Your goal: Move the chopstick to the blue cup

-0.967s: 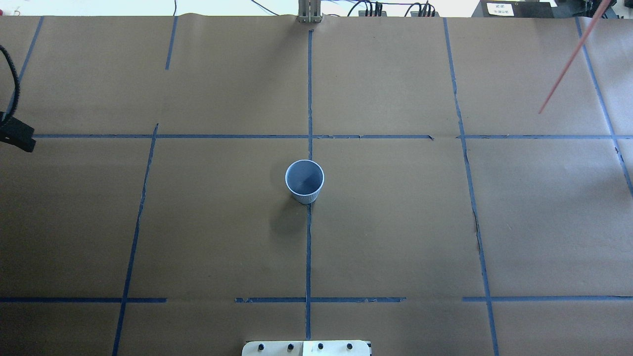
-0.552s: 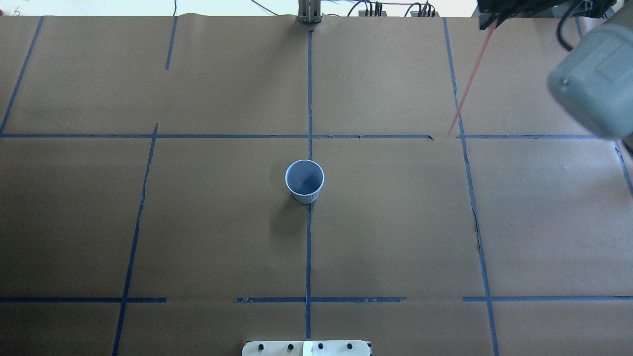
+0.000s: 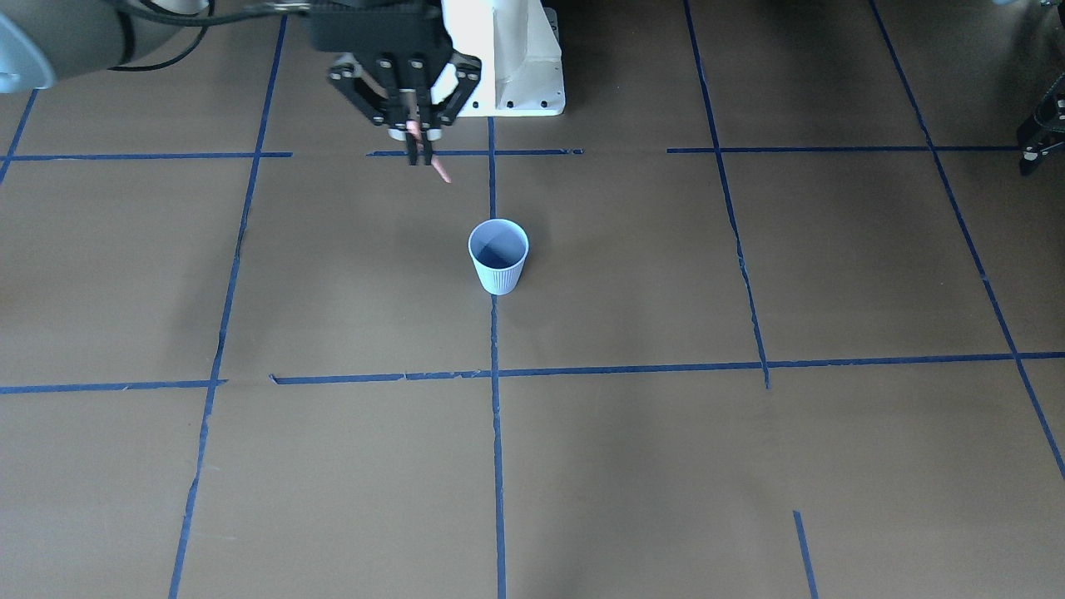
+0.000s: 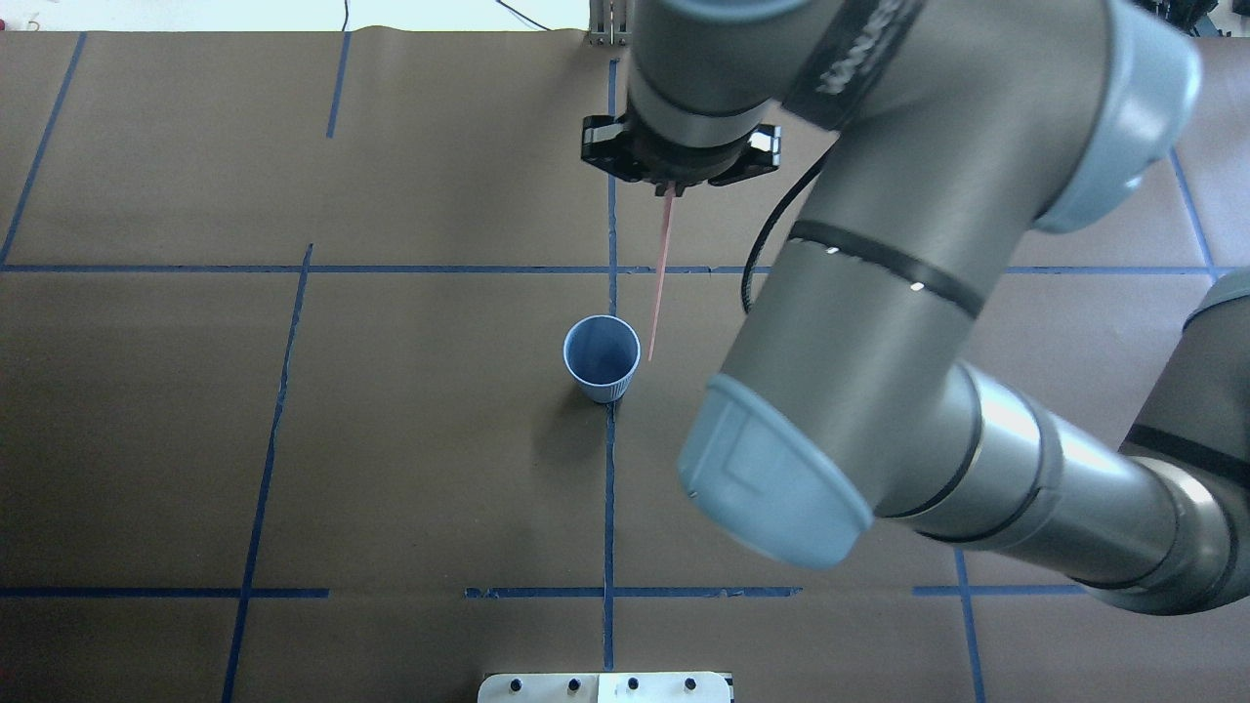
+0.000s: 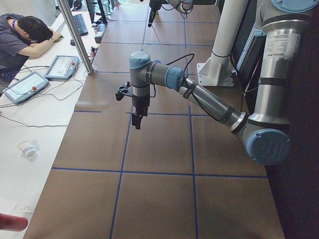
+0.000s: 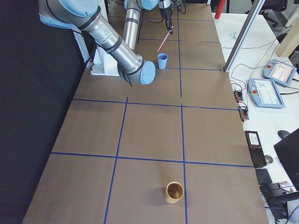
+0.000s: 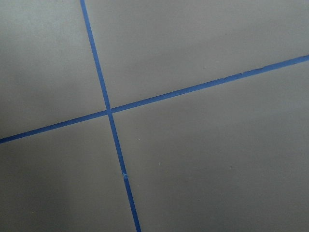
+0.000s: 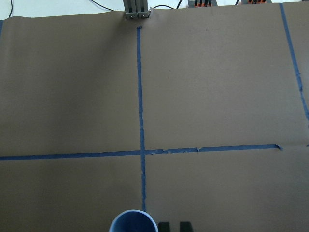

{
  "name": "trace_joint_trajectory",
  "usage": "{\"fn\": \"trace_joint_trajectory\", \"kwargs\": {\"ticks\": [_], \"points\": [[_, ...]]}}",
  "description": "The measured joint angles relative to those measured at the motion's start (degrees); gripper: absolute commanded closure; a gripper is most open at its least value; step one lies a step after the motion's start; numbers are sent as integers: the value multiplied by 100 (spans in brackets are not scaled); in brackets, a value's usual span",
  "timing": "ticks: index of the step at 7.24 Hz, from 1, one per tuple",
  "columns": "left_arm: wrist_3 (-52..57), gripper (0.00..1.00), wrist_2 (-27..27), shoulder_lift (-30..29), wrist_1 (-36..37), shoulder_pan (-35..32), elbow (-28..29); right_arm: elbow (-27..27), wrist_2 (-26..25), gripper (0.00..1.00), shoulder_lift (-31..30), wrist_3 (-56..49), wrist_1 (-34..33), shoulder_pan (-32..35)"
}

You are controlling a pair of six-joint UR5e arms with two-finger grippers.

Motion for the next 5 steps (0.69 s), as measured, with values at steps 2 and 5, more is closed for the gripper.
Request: {"fn": "trace_joint_trajectory", "kwargs": {"ticks": [2, 5], "points": [[15, 0, 0, -2, -2, -9, 41, -585, -362, 100, 124, 269, 584, -318], [17, 0, 0, -2, -2, -11, 47, -967, -512, 100, 131, 322, 1000, -369]]}}
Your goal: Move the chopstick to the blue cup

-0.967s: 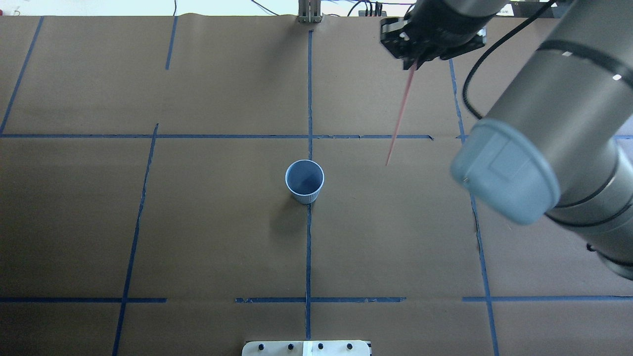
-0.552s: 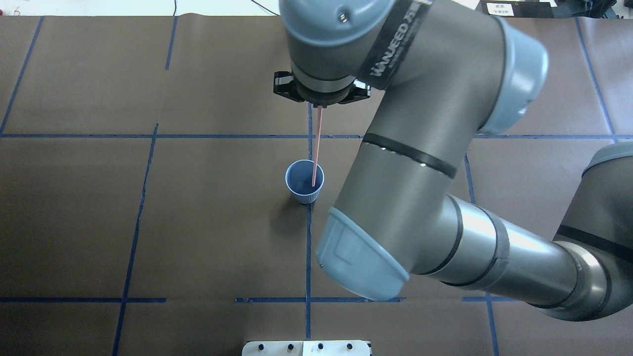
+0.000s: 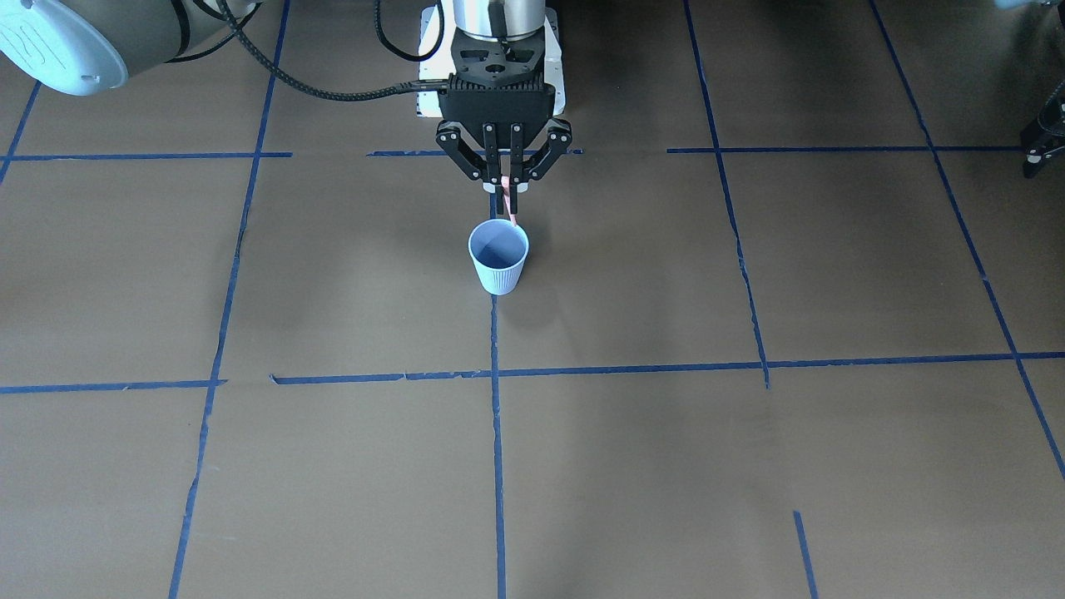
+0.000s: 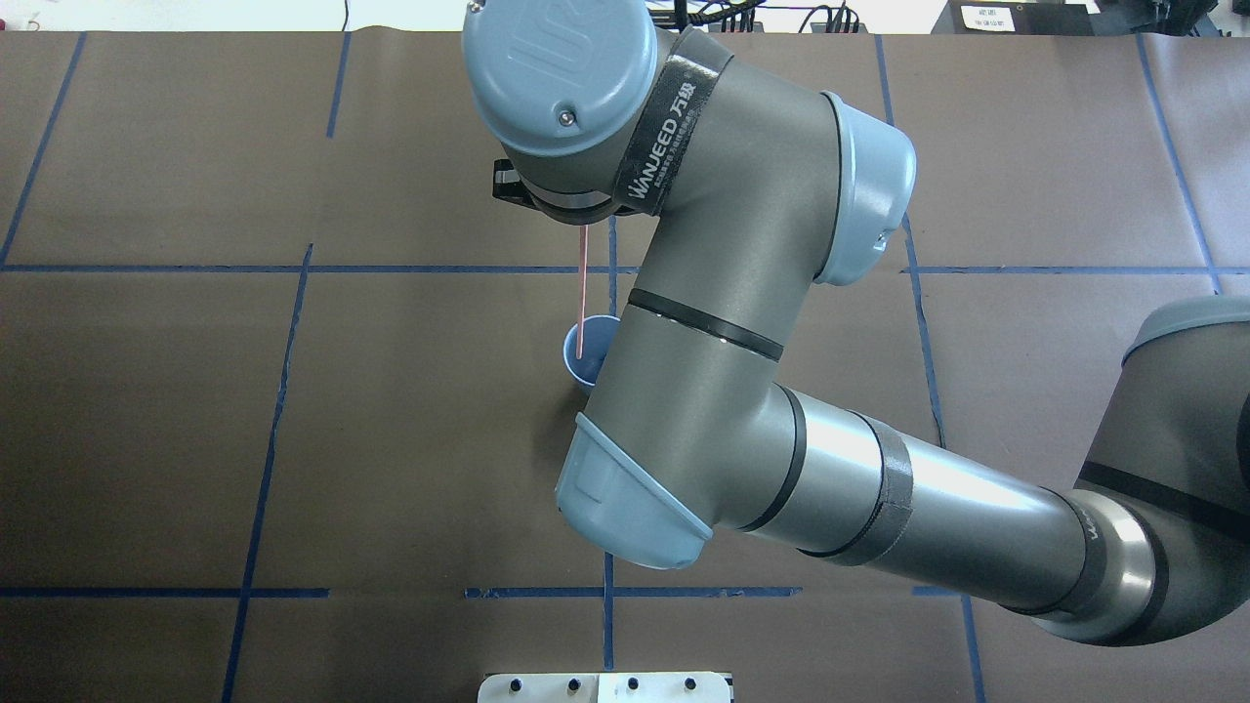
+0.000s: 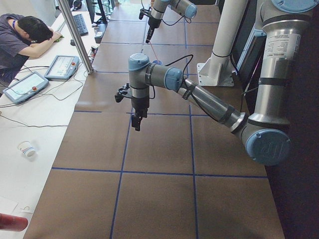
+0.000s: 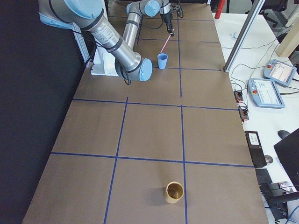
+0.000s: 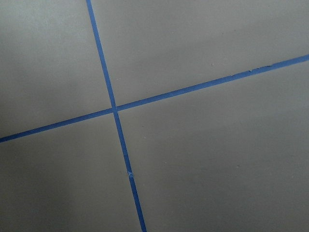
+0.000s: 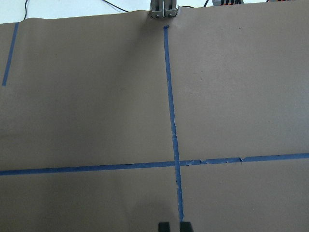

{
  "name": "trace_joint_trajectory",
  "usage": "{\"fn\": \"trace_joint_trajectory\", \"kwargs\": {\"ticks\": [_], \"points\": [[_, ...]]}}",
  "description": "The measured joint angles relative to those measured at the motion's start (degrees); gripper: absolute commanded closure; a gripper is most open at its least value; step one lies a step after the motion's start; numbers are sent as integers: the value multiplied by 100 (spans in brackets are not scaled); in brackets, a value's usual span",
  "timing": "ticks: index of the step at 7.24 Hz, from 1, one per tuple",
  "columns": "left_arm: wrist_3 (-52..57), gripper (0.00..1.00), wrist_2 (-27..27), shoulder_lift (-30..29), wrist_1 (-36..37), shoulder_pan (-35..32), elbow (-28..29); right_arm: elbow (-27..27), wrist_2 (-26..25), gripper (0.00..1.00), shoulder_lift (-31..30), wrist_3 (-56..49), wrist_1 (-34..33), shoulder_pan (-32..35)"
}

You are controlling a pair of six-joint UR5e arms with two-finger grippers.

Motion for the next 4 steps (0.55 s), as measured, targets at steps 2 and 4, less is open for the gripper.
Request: {"fn": "trace_joint_trajectory", "kwargs": {"ticks": [2, 4], "points": [[-2, 0, 0, 3, 0, -4, 12, -18, -40, 99, -49, -30, 23, -6], [-8, 0, 0, 4, 0, -1, 29, -20, -116, 91, -144, -54, 29, -51]]}}
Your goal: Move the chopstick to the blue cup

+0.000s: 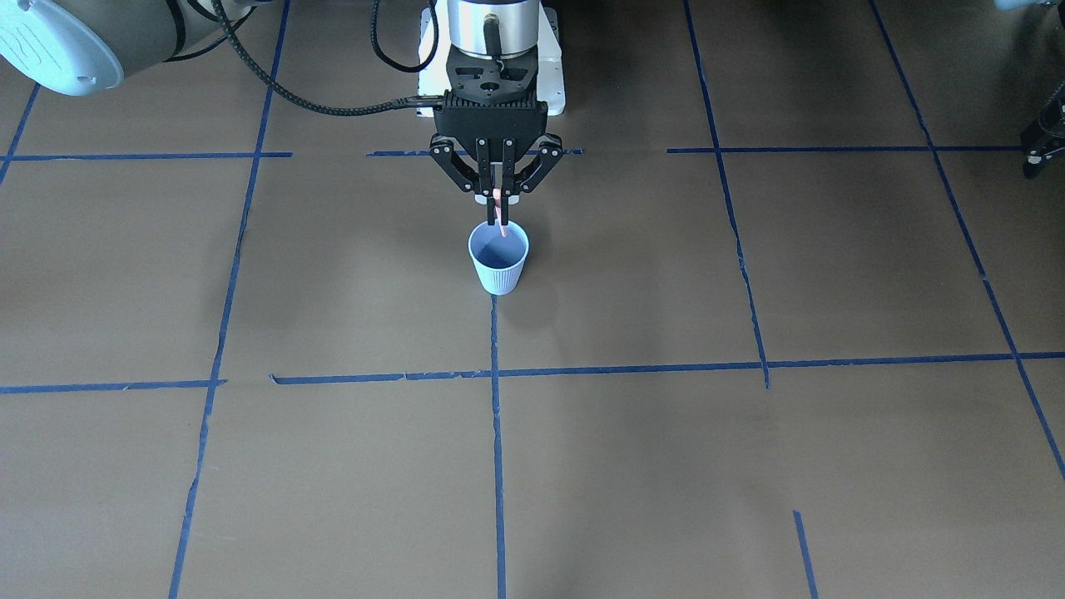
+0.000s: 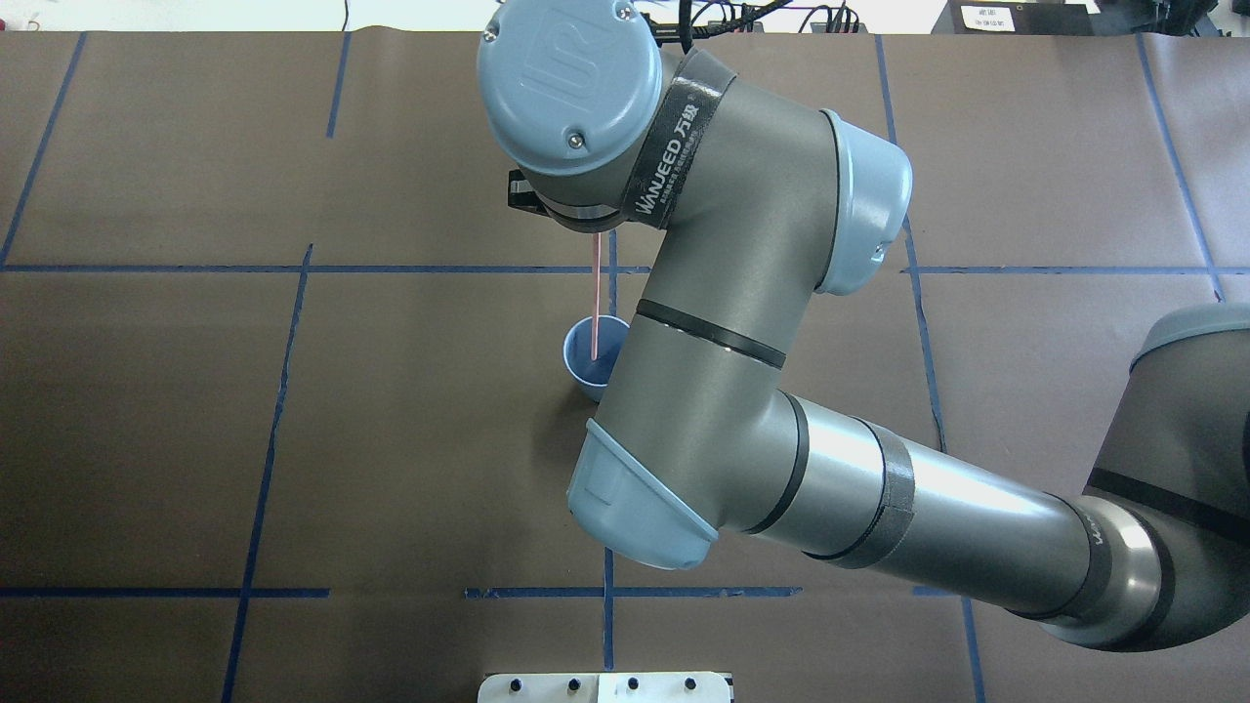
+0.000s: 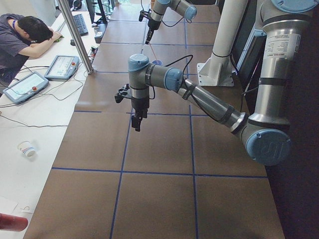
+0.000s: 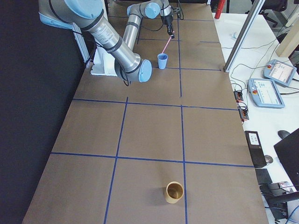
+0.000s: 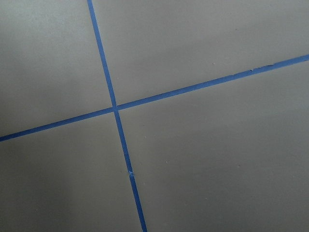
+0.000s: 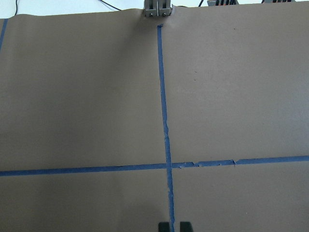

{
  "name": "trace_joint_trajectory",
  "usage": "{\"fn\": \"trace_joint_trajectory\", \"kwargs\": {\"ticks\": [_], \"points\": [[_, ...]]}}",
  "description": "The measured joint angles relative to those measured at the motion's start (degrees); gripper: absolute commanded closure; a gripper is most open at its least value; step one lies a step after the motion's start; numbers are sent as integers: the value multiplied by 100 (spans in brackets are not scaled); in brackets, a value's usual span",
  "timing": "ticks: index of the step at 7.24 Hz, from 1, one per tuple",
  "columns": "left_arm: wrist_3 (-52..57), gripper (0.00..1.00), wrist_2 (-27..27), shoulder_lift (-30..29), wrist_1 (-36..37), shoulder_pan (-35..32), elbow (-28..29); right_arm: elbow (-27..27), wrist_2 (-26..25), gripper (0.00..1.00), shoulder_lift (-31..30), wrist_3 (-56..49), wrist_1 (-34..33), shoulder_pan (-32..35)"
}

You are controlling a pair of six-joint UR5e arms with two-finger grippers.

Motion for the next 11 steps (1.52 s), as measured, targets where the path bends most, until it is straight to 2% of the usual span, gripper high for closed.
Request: {"fn": "trace_joint_trajectory", "kwargs": {"ticks": [1, 2, 3, 4, 8, 9, 11], "points": [[1, 0, 0, 0, 0, 0, 15, 1, -27, 88, -33, 2, 3, -53], [2, 0, 0, 0, 0, 1, 35, 2, -50, 78, -59, 7, 7, -112], [1, 0, -2, 0, 0, 1, 55, 2, -67, 47, -91, 12, 11, -159], [-1, 0, -6, 0, 0, 1, 68, 3, -74, 0, -118, 18, 16, -184], [-1, 0, -80, 0, 0, 0, 85, 67, -3, 0, -176, -34, 201, -157], [-1, 0, -106, 0, 0, -10, 97, 219, 238, 0, -257, -154, 142, 8], [4, 0, -299, 0, 0, -133, 210, 1044, 1281, 0, -1102, -1159, 27, 911]]}}
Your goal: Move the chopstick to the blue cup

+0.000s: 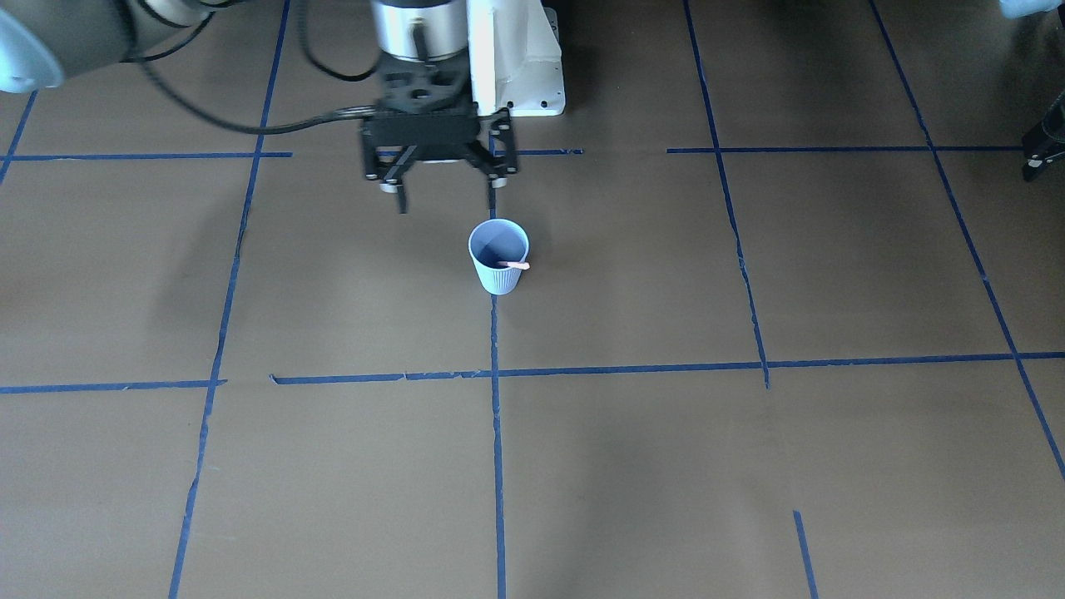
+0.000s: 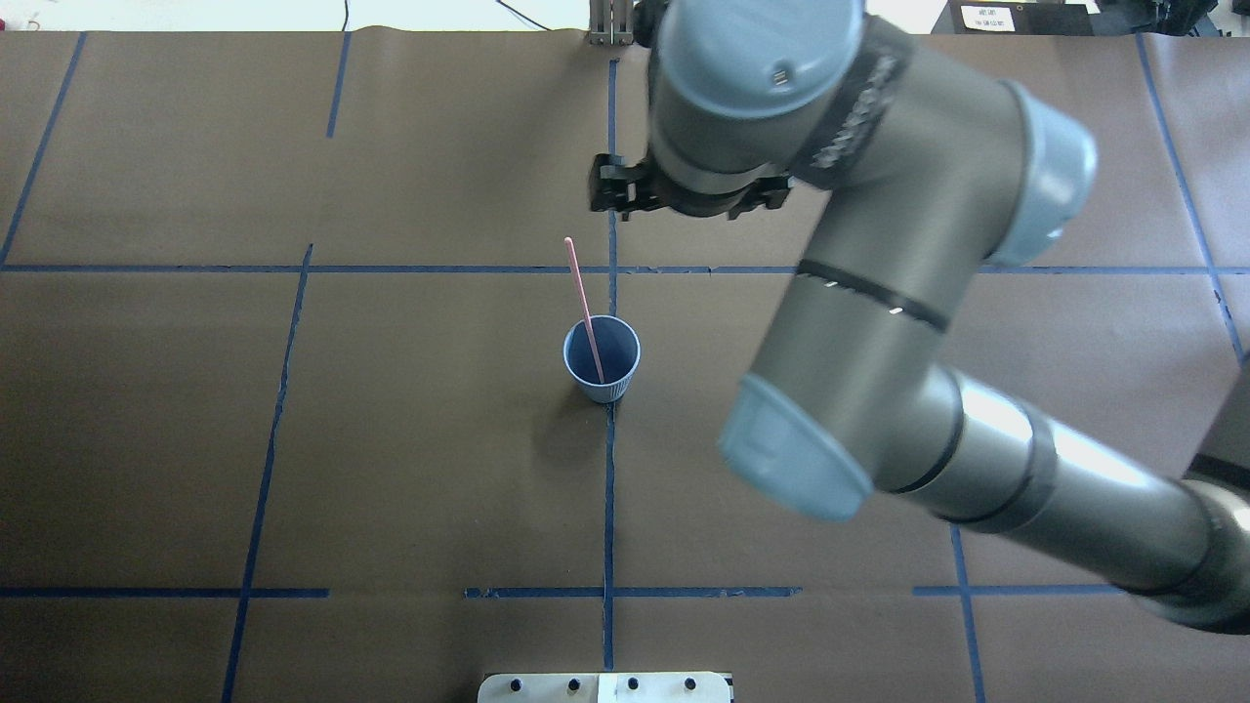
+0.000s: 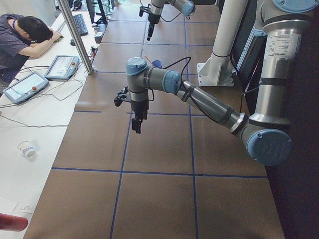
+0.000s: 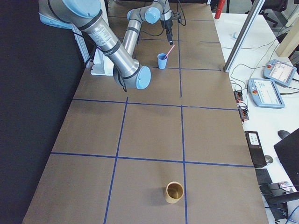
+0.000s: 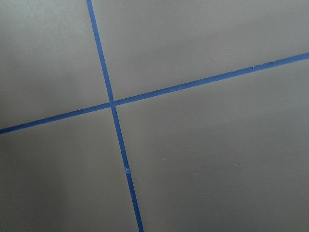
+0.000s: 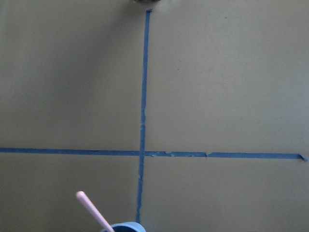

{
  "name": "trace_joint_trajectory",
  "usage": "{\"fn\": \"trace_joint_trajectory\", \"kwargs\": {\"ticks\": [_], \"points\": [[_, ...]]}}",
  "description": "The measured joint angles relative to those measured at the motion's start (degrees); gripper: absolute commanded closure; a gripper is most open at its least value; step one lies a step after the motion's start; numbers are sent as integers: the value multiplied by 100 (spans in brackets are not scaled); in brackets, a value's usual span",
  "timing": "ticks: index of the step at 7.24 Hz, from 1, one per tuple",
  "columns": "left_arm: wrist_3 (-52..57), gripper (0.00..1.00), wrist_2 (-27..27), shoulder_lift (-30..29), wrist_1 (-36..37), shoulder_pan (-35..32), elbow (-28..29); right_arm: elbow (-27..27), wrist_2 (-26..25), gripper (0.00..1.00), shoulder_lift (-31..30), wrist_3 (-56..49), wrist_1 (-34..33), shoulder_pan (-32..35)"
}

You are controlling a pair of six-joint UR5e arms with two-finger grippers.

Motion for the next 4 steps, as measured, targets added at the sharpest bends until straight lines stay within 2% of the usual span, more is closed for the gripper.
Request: {"fn": "trace_joint_trajectory", "kwargs": {"ticks": [2, 4], "points": [[59, 0, -140, 0, 0, -192, 176, 410, 1191, 0, -1075, -1671, 15, 1198], [945, 0, -524, 0, -11, -795, 923, 432, 1924, 0, -2075, -3429, 62, 2297]]}}
